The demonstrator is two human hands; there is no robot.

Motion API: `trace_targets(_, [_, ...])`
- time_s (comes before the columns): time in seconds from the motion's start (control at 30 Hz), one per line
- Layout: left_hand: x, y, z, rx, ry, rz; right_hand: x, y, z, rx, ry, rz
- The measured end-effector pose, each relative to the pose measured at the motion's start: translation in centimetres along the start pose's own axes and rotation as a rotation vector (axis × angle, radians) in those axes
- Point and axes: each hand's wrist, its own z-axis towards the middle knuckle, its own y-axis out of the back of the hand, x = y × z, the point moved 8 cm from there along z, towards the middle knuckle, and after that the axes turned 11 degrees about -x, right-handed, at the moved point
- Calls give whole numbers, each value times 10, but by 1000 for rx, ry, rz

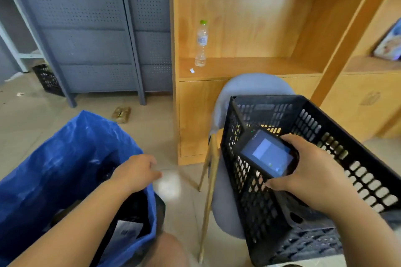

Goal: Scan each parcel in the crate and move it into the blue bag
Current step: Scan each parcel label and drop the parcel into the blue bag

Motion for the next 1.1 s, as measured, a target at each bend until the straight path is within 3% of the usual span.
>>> trace_targets(0.37, [-257,-14,43,-96,-472,-124,-136,58,-6,-146,-255,-101])
trace_targets(0.5, [-339,-58,45,-41,-681,8,-178,61,-6,-149,-347,-91])
trace_targets(0.6, [-380,-113,51,106,-767,213,-205,60,-4,-129,-394,-161])
trace_targets(0.77, [-406,-206,76,340,-727,379,-237,47,11,-65,-409,-292])
trace_targets(1.1, [-438,-329,114,385,-618,384,-275,29,48,-58,-340,-455])
